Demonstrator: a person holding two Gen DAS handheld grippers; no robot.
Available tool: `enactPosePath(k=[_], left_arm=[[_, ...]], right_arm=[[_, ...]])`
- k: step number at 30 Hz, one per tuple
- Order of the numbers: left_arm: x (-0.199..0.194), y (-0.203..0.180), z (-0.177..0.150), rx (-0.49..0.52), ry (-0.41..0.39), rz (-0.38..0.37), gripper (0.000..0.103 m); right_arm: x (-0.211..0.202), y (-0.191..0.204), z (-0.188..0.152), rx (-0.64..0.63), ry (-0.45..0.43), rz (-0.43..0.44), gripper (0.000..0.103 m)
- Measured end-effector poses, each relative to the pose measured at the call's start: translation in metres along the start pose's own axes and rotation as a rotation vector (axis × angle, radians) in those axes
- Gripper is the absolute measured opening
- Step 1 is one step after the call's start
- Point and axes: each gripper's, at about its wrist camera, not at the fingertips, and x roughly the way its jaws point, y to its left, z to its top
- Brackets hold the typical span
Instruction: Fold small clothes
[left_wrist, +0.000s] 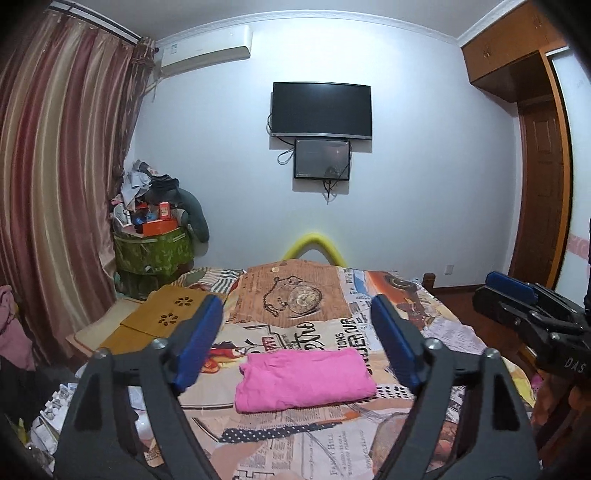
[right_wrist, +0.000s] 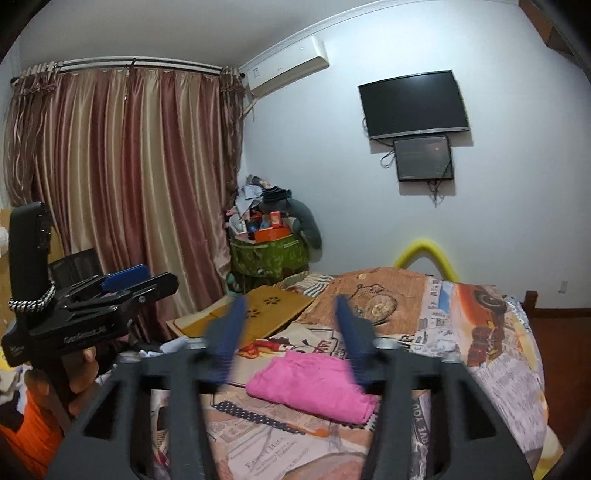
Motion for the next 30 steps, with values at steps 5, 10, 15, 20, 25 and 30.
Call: enactPosePath(k=[5,10,15,20,25,30], left_arm=[[-0.007,-0.004,-0.004,0.007,-0.013,0.010,0.103],[-0.012,-0.004,-0.005,-0.005,-0.016,0.021,0.103],[-0.016,-0.002,-0.004,-0.015,-0.025,0.018,0.103],[-0.017,-0.006,-0.005,-0.014,-0.030,0.016,0.103],[-0.018,-0.008,-0.006,-0.009,-0.032,0.012,0.103],[-0.019,-0.006,-0.007,-0.012,-0.029,0.007,0.103]], right_arm=[[-0.011,0.004,0.002,-0.018,-0.037,-0.051,0.090],[-0.016,0.005,0.002,-0.026,-0.047,-0.087,0.102],[-0.019,0.006,0.001,-0.028,-0.041,-0.086,0.102],[-0.020,0.006,0.000,-0.032,-0.038,-0.089,0.102],[-0.022,0.008,-0.004,-0.032,-0.036,-0.093,0.102],[-0.023,0.007,-0.005,-0.031,-0.032,-0.094,0.102]])
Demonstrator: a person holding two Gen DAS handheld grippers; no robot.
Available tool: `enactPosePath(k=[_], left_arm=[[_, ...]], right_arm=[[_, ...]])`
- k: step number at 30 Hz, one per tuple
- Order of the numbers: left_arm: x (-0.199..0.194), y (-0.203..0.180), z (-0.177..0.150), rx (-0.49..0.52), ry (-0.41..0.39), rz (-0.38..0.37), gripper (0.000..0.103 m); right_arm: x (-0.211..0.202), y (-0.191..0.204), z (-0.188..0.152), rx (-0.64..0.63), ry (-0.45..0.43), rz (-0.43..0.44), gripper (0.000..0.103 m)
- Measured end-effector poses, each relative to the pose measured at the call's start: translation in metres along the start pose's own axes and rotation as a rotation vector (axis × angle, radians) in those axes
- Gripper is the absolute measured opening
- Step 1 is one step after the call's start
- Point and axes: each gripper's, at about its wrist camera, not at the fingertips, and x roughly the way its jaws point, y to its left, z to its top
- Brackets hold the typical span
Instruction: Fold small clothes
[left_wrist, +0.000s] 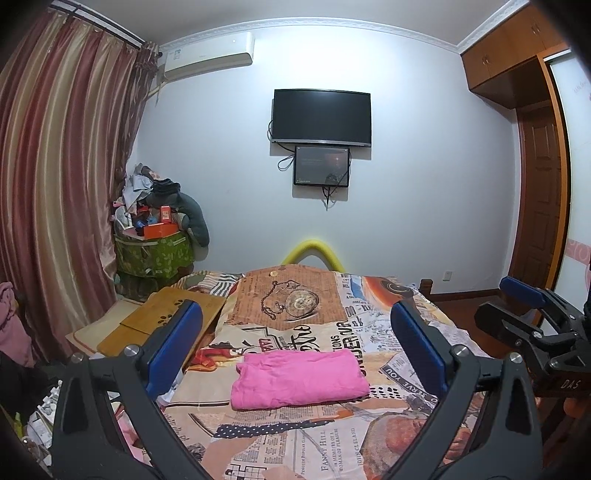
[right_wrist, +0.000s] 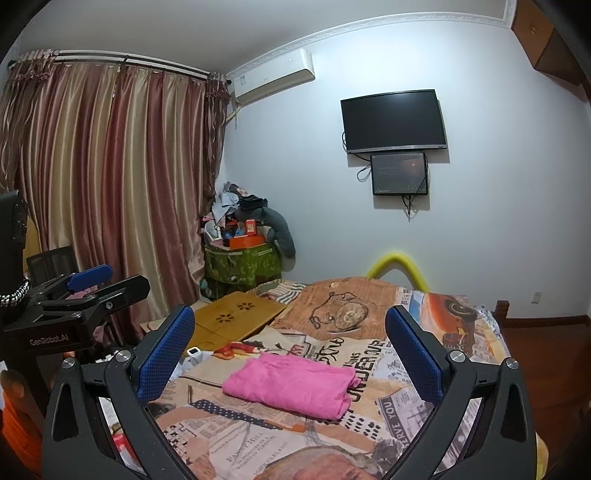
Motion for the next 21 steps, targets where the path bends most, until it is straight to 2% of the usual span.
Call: enactPosePath(k=[21], left_arm=[[0.0052,-0.0001,0.0000,-0.007,0.015,-0.011,0.103]], right_arm=[[0.0003,-0.0036,0.0002,0.011,0.015,0.002,0.102]])
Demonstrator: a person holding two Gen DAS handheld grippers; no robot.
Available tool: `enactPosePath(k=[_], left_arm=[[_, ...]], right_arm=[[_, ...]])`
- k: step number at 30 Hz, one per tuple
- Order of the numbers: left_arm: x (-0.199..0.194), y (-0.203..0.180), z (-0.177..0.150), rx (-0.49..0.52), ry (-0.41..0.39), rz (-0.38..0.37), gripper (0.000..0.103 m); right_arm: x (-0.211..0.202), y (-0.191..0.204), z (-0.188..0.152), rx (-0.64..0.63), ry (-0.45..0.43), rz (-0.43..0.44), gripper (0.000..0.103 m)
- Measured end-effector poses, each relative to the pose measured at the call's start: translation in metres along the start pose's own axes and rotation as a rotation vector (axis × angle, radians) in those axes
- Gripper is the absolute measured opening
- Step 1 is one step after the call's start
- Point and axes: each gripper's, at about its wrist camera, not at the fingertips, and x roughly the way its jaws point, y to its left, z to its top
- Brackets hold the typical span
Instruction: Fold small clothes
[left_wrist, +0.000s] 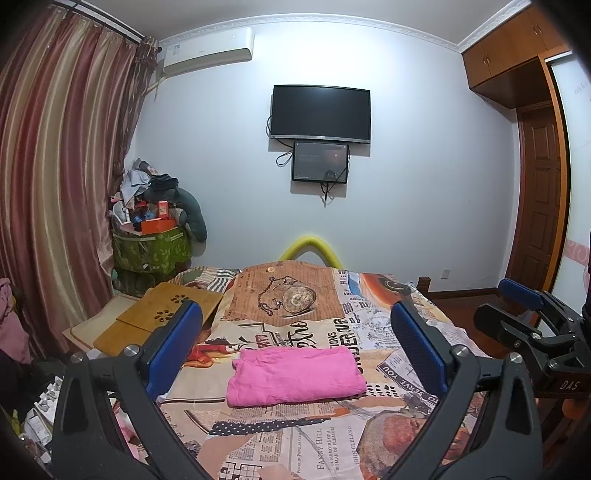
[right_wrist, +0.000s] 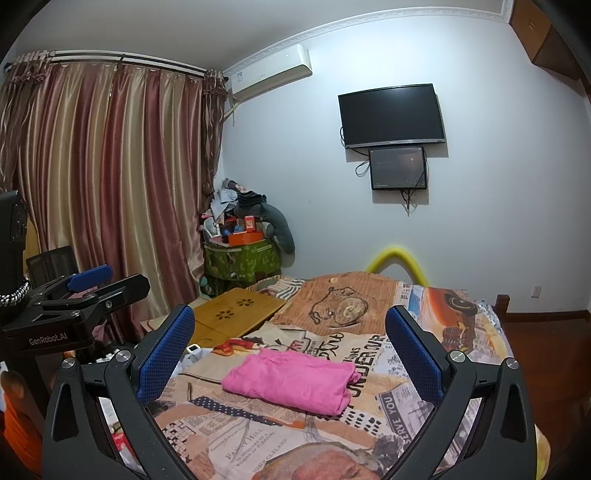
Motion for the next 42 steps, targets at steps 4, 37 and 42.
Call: enactPosePath(k=[4,37,42], left_arm=[[0.0006,-0.0006,-0.0008,0.000,-0.001,-0.004,0.103],[0.0082,0.0015,-0.0037,-0.024,0.038,-0.072,0.103],[0.0095,0.0007,-0.0049,-0.015,0.042,-0.076,0.103]], right_arm=[[0.0001,-0.0009,0.0002,0.001,0.001,-0.001,0.102],[-0.0027,0.0006,-0.0012,0.014,0.008,-0.006,0.102],[-0.0004,0.0022,-0.0001,0.017,0.013,-0.005,0.102]])
